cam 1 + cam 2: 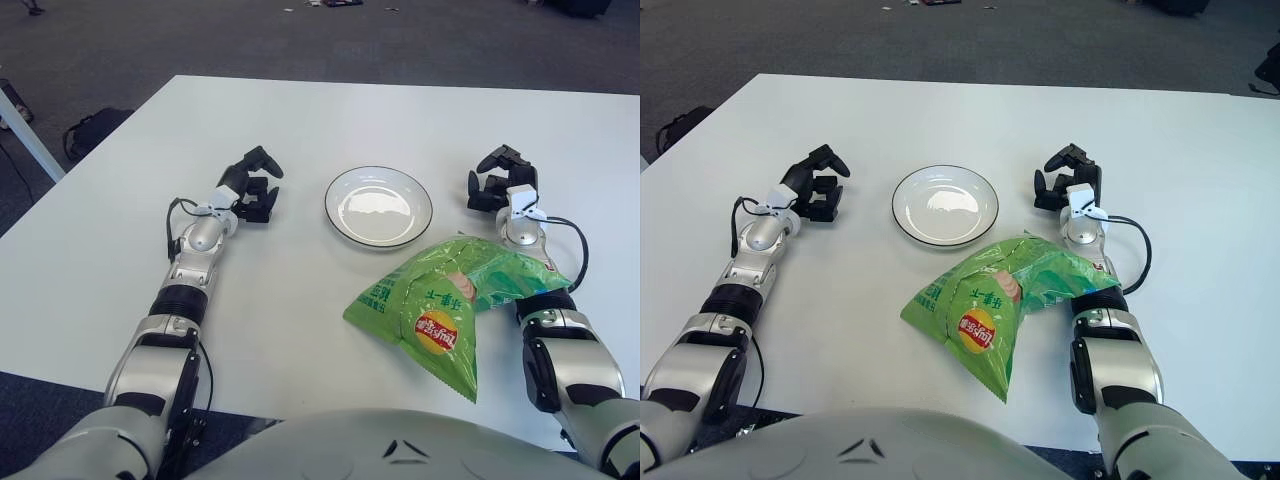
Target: Put the snack into the plate.
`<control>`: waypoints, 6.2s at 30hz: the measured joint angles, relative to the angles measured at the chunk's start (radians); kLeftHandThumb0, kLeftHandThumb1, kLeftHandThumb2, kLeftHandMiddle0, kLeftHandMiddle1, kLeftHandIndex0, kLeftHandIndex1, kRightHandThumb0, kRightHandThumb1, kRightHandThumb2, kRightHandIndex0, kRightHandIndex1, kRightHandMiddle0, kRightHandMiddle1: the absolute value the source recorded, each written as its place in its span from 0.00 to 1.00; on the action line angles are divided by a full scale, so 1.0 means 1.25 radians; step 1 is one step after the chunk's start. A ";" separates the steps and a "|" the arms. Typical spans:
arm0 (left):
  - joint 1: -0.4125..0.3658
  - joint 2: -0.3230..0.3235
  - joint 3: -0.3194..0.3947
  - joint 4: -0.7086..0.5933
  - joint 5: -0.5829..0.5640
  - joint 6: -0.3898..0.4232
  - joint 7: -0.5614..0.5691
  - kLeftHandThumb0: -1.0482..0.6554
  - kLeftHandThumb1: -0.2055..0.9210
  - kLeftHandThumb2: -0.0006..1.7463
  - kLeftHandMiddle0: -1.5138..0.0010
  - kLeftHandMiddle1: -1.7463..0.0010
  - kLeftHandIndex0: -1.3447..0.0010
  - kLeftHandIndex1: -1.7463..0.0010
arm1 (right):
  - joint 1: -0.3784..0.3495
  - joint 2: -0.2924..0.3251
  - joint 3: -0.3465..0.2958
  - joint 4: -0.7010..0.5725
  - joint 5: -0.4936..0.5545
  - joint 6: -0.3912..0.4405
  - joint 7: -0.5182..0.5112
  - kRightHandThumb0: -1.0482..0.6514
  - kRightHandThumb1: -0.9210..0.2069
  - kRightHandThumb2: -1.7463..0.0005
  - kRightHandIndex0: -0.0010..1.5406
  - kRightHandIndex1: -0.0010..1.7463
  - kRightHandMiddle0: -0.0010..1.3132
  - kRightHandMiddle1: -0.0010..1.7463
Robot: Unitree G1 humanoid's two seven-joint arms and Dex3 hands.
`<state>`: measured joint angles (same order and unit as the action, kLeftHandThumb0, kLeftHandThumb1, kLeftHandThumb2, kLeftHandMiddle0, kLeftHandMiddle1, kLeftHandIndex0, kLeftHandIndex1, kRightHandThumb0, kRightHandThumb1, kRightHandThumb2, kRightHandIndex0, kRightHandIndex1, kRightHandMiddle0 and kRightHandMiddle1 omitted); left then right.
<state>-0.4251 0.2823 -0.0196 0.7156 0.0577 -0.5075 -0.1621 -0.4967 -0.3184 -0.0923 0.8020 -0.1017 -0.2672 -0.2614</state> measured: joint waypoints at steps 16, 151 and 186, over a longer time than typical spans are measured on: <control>-0.012 -0.007 -0.007 0.013 0.001 0.000 0.002 0.36 0.59 0.65 0.23 0.00 0.63 0.00 | 0.005 -0.004 -0.010 0.011 0.001 -0.016 -0.012 0.32 0.60 0.20 0.86 1.00 0.51 1.00; -0.159 0.033 -0.194 -0.294 0.502 -0.751 -0.026 0.30 1.00 0.51 0.93 0.92 1.00 0.71 | -0.164 -0.481 0.129 0.361 -0.225 0.045 0.083 0.34 0.51 0.27 0.80 1.00 0.45 1.00; -0.344 0.015 -0.325 -0.187 0.622 -0.869 -0.012 0.26 1.00 0.38 0.96 0.98 1.00 0.84 | -0.165 -0.482 0.125 0.350 -0.215 0.043 0.076 0.34 0.53 0.25 0.83 1.00 0.46 1.00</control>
<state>-0.8554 0.3009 -0.4264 0.4821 0.8357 -1.5935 -0.1771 -0.7026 -0.9207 0.0639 1.2392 -0.3706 -0.2140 -0.1665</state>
